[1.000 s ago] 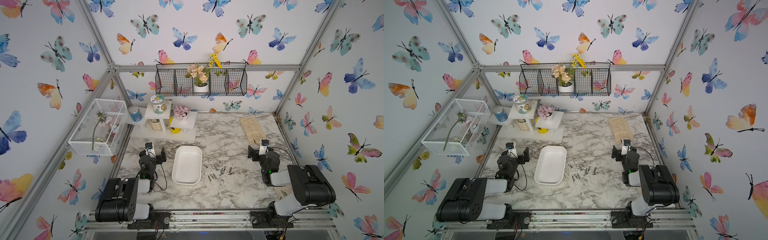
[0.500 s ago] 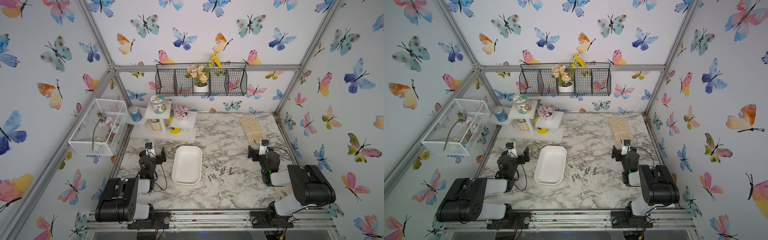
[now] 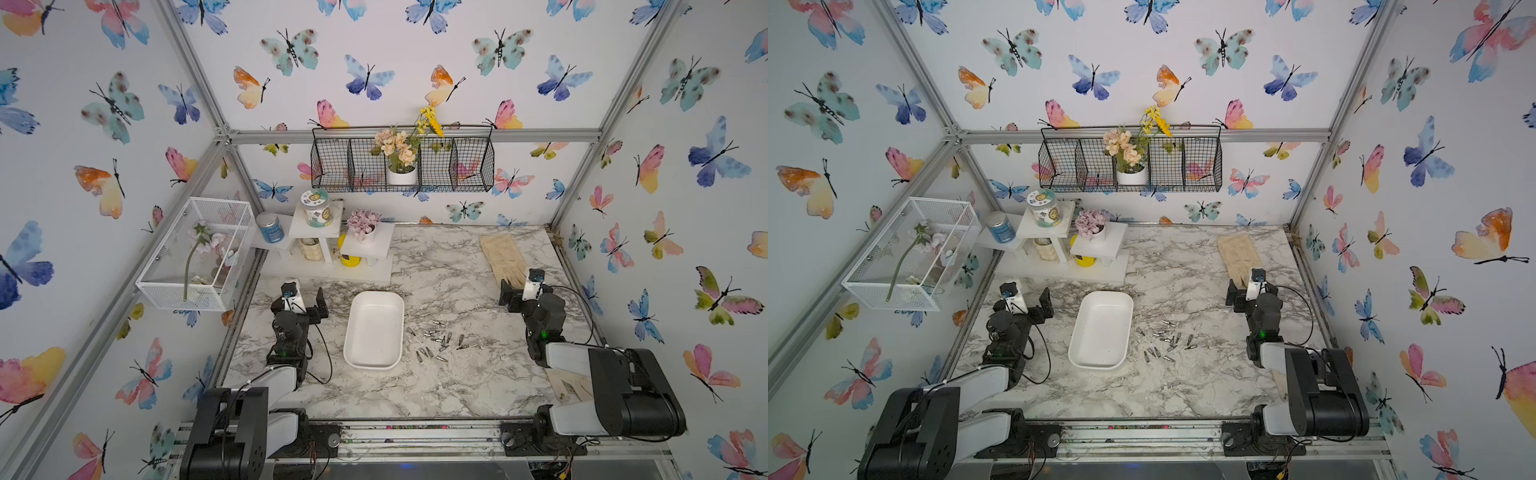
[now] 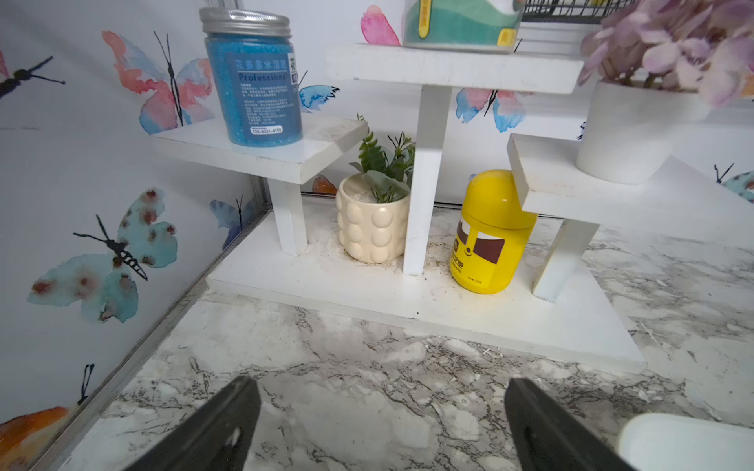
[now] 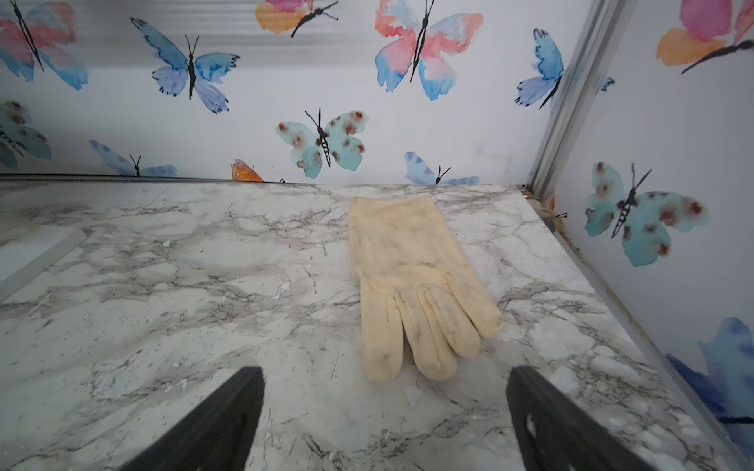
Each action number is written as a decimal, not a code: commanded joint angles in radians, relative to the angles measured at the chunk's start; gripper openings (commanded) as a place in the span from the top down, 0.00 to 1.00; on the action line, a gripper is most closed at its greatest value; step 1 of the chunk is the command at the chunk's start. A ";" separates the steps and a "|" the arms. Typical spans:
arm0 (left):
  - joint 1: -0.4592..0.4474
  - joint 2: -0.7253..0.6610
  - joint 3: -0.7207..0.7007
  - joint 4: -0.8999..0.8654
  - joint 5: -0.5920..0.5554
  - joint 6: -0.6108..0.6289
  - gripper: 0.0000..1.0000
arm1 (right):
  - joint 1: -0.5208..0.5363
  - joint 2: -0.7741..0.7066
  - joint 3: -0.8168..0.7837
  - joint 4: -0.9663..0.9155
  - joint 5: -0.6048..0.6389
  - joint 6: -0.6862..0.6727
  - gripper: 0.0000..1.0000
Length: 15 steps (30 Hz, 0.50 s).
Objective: Put the bit on the desktop into the storage box
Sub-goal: Pick up the screwdriver bit from the center of the board.
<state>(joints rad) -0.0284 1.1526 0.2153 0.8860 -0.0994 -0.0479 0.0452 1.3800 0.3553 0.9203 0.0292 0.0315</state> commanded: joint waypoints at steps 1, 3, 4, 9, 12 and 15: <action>-0.003 -0.112 0.071 -0.226 -0.061 -0.060 0.01 | -0.004 -0.099 0.050 -0.158 0.053 0.065 0.02; -0.003 -0.179 0.107 -0.328 -0.075 -0.111 0.01 | -0.004 -0.159 0.085 -0.252 0.045 0.104 0.02; -0.002 -0.214 0.126 -0.377 -0.082 -0.138 0.01 | -0.004 -0.188 0.097 -0.294 0.042 0.126 0.02; -0.001 -0.352 0.199 -0.610 -0.183 -0.318 0.01 | -0.003 -0.334 0.142 -0.502 0.040 0.196 0.02; -0.002 -0.413 0.237 -0.728 -0.175 -0.387 0.01 | -0.004 -0.422 0.141 -0.580 0.022 0.217 0.01; -0.002 -0.444 0.284 -0.843 -0.134 -0.426 0.01 | -0.003 -0.478 0.153 -0.638 0.007 0.253 0.02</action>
<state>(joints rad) -0.0280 0.7319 0.4599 0.2340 -0.2245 -0.3832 0.0452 0.9360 0.4847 0.4095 0.0509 0.2279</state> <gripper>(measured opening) 0.987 0.985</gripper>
